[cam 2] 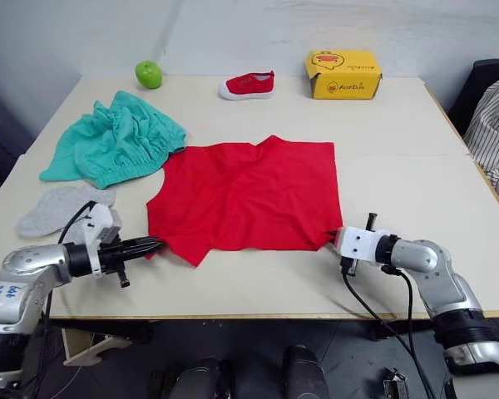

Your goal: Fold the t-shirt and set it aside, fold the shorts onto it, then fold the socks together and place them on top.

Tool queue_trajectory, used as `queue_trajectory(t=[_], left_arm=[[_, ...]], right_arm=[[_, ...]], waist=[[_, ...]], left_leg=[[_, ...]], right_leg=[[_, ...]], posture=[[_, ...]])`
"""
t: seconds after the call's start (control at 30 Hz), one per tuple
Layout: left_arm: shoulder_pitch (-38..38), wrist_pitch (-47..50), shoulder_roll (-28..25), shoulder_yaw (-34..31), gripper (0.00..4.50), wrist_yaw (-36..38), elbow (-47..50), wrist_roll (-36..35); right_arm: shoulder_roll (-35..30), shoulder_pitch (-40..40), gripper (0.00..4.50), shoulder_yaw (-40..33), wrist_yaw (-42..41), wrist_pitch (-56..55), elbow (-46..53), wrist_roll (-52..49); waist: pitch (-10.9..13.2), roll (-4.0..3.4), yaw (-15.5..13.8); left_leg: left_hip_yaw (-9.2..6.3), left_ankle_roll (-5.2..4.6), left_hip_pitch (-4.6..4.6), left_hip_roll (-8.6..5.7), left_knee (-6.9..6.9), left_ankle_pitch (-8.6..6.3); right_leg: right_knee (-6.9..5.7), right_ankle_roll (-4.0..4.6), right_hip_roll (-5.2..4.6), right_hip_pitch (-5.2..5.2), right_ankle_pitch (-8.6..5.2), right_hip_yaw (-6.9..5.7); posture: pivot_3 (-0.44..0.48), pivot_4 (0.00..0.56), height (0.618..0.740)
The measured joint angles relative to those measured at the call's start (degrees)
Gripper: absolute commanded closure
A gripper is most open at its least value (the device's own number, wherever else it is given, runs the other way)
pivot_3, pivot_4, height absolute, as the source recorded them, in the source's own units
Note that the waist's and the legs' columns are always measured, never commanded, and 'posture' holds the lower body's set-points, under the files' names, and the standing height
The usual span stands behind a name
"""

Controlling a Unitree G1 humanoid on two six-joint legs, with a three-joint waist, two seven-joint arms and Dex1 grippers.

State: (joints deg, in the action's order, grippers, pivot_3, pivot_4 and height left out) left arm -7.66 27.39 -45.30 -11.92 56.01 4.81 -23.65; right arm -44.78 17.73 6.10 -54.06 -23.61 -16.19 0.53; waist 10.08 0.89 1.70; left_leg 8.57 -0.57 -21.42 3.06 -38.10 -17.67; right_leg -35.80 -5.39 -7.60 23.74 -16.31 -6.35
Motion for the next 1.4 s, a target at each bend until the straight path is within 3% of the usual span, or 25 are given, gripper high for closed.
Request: queue_trajectory(t=[0.27, 0.5, 0.63, 0.77, 0.83, 0.97, 1.03, 1.13, 1.23, 1.3, 1.4], left_arm=[[15.79, 6.37, -8.81, -8.58, 4.5, 8.43, 7.56, -6.47], [24.38, 7.57, -11.74, -12.29, 4.5, 13.42, 10.64, -8.39], [25.86, 7.78, -13.8, -11.67, 4.5, 16.09, 10.64, -8.42], [19.73, 8.13, -14.43, -8.53, 4.5, 16.82, 9.94, -8.47], [12.24, 7.44, -13.27, -5.56, 4.5, 16.07, 7.05, -8.1], [-19.07, -0.29, -4.24, 0.35, 4.5, 7.12, -7.56, -3.23], [-35.01, -6.94, -0.76, 2.32, 4.5, 2.13, -20.27, 1.84], [-50.76, -17.2, 1.49, 4.57, 4.5, -3.25, -36.47, 8.38], [-69.81, -31.24, 5.59, 6.66, 4.5, -15.43, -58.07, 15.86], [-79.68, -39.45, 6.53, 5.83, 4.5, -21.86, -66.67, 17.35], [-88.98, -50.29, 5.3, 3.92, 4.5, -25.16, -71.59, 18.05]], right_arm=[[-11.76, -15.41, 4.48, -8.61, -16.45, 7.48, 11.04, -18.73], [-14.93, -24.56, 4.48, -13.88, -20.45, 18.06, 18.42, -24.99], [-16.59, -28.43, 4.48, -15.3, -21.75, 26.34, 22.87, -28.05], [-17.74, -26.96, 4.48, -15.92, -22.0, 33.26, 26.87, -30.69], [-16.79, -20.96, 4.48, -15.57, -21.07, 34.91, 26.03, -31.02], [-12.22, 6.52, 4.48, -15.04, -15.95, 34.71, 12.43, -29.66], [-9.63, 22.61, 4.48, -13.56, -11.81, 32.24, 0.17, -24.64], [-6.67, 38.18, 4.48, -11.82, -6.06, 26.11, -15.99, -17.89], [-2.64, 56.15, 4.48, -10.02, 5.74, 16.58, -35.34, -9.83], [-1.8, 64.26, 4.48, -9.57, 12.6, 9.74, -42.43, -6.69], [-2.03, 71.1, 4.48, -9.96, 19.35, 1.23, -47.49, -3.61]], waist=[[0.08, -0.11, -0.14], [0.08, -0.12, -0.27], [0.1, -0.15, -0.28], [0.1, -0.15, -0.35], [0.15, -0.22, -0.34], [0.36, -0.2, -0.75], [0.37, -0.19, -0.75], [0.35, -0.16, -0.42], [0.45, -0.12, 0.09], [0.51, -0.02, 0.31], [0.51, -0.02, 1.2]], left_leg=[[0.0, -0.22, 0.05, 0.01, -0.05, -0.36], [-0.02, -0.1, 0.12, 0.22, -0.05, -0.53], [-0.01, 0.03, 0.1, 0.4, -0.05, -0.63], [-0.01, 0.01, 0.11, 0.5, -0.06, -0.67], [0.02, 0.02, 0.12, 0.48, -0.12, -0.66], [0.01, 0.14, -0.07, 0.37, -0.22, -0.08], [0.12, 0.14, -0.24, -0.01, -0.26, 0.04], [0.7, 0.22, -0.41, -0.05, -0.04, 0.09], [0.93, 0.0, -2.04, -0.26, -0.17, 0.19], [1.07, -0.02, -2.49, -0.35, -0.09, 0.19], [1.09, -0.06, -2.61, -0.35, 0.08, 0.08]], right_leg=[[0.35, -0.03, -0.09, -0.17, 0.0, -0.05], [0.34, 0.12, -0.09, -0.15, -0.08, -0.04], [0.33, 0.31, -0.05, -0.1, -0.19, -0.05], [0.31, 0.35, 0.04, -0.1, -0.21, -0.12], [0.24, 0.37, 0.07, -0.08, -0.17, -0.12], [0.24, 0.37, 0.25, 0.0, 0.29, -0.2], [0.13, 0.32, 0.33, 0.15, 0.32, -0.18], [0.03, 0.31, 0.36, 0.4, 0.28, -0.31], [-0.06, 0.1, 0.13, 2.08, 0.39, -0.3], [-0.09, 0.08, 0.0, 2.74, 0.41, -0.54], [-0.09, 0.08, -0.14, 2.92, 0.4, -1.38]], posture=[[0.0, 0.15, 0.74], [0.0, 0.15, 0.74], [0.0, 0.15, 0.74], [0.0, 0.15, 0.74], [0.0, 0.15, 0.74], [0.0, 0.15, 0.74], [0.0, 0.15, 0.74], [0.0, 0.15, 0.74], [0.0, 0.15, 0.74], [0.0, 0.15, 0.74], [0.0, 0.15, 0.74]])
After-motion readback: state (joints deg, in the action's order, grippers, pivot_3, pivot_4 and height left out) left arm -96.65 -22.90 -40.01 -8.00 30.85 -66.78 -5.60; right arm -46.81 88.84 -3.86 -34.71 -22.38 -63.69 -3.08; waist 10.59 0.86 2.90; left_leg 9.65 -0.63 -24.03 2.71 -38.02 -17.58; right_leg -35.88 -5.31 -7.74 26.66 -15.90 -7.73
